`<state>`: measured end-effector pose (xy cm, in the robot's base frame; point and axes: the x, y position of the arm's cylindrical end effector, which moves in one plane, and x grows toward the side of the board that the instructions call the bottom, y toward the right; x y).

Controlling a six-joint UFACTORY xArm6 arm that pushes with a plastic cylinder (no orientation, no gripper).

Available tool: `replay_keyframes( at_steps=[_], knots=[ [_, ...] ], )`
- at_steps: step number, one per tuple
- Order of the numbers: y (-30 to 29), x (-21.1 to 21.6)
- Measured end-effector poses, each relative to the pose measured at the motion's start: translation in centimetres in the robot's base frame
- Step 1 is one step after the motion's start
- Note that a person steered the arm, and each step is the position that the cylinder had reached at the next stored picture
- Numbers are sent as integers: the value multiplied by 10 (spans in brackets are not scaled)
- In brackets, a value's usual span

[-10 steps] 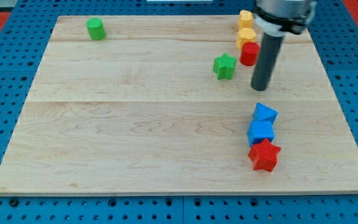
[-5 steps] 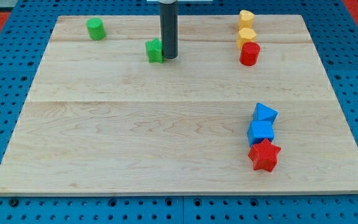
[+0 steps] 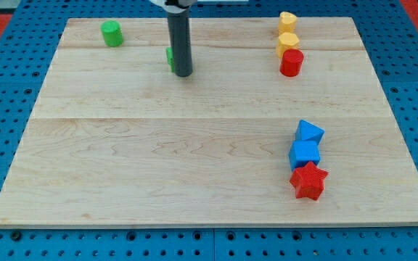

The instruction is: Move the green star to the top center

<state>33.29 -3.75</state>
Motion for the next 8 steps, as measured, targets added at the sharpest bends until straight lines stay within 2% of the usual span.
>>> replay_keyframes(
  at_steps=[1, 2, 3, 4, 7, 8],
  knots=[
    [25, -26],
    [31, -4],
    [-10, 33],
    [-44, 22],
    [4, -41],
    [-32, -21]
  ],
)
